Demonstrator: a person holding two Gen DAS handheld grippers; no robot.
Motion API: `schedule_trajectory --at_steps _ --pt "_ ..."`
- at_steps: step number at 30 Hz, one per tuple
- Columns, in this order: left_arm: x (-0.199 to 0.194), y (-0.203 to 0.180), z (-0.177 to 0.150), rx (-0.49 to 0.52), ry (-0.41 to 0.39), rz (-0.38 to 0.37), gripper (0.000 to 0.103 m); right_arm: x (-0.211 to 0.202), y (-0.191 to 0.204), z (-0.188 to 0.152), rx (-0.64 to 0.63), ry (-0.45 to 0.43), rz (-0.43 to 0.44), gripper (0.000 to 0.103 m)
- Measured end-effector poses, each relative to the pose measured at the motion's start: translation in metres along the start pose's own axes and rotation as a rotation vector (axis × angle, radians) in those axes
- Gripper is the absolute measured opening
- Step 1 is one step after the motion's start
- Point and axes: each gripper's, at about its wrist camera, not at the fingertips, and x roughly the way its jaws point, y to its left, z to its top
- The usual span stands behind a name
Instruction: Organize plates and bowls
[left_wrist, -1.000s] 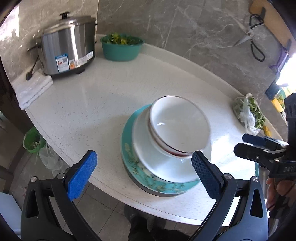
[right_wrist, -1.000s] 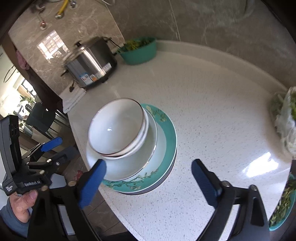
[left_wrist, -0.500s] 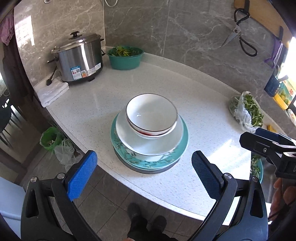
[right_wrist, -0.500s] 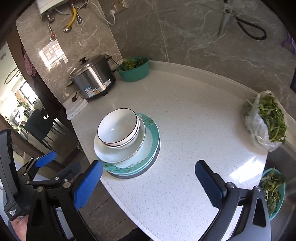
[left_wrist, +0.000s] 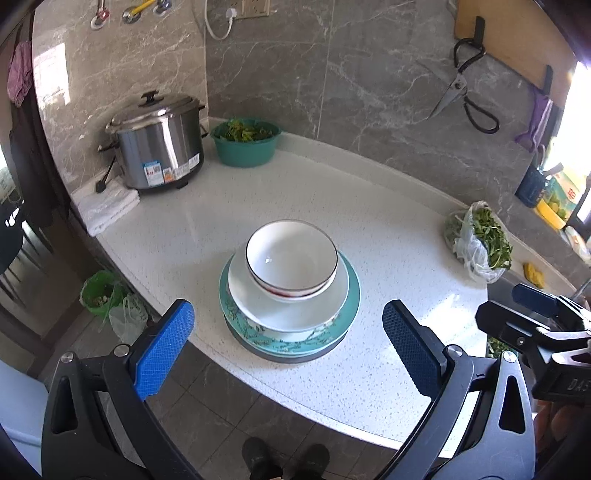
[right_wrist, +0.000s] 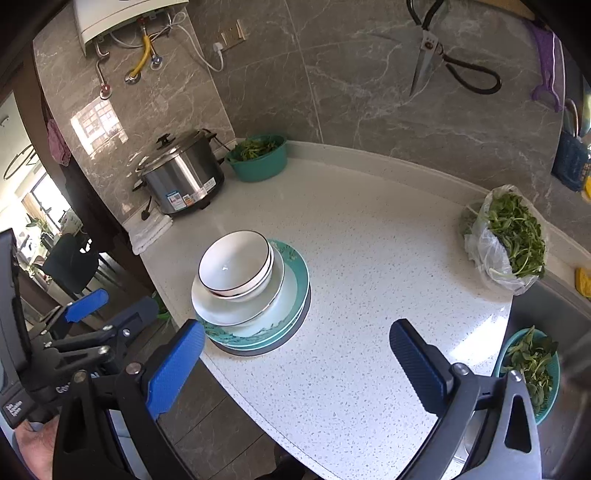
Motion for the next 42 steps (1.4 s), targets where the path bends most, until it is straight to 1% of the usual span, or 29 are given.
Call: schedule_trajectory --at_steps 3,5,6,9,12,15,18,22,35,42 --pt "-0.007 0.0 0.005 0.035 -0.023 0.055 0.103 -0.001 0.006 -0.001 0.004 -0.002 -0.001 0.102" --pt "-0.013 -0.001 0.007 0.06 -0.042 0.107 0.103 -0.001 0.011 -0.002 0.0 0.001 -0.002 0.102" --pt "-0.014 0.0 0.007 0.06 -0.043 0.111 0.103 -0.001 0.013 -0.002 -0.001 0.001 -0.004 0.102" --pt "-0.015 0.006 0.007 0.022 -0.029 0.053 0.103 -0.002 0.018 -0.004 -0.001 0.0 -0.008 0.102" --pt "-0.013 0.013 0.008 0.004 -0.011 0.037 0.103 -0.003 0.019 -0.004 0.001 -0.003 -0.015 0.102" --pt "-0.011 0.015 0.008 0.011 -0.011 0.046 0.103 -0.005 0.02 -0.005 0.003 -0.005 -0.021 0.102" --pt "-0.008 0.016 0.008 0.015 -0.009 0.034 0.103 -0.006 0.021 -0.005 0.0 -0.006 -0.023 0.102" --pt "-0.005 0.012 0.007 0.036 -0.001 0.049 0.103 -0.007 0.021 -0.005 0.002 -0.004 -0.02 0.102" --pt "0.005 0.01 0.007 0.037 0.02 0.035 0.103 -0.008 0.019 -0.004 0.004 -0.002 -0.035 0.102" --pt "0.01 0.009 0.008 0.027 0.03 0.047 0.103 -0.007 0.018 -0.002 0.008 -0.012 -0.069 0.102"
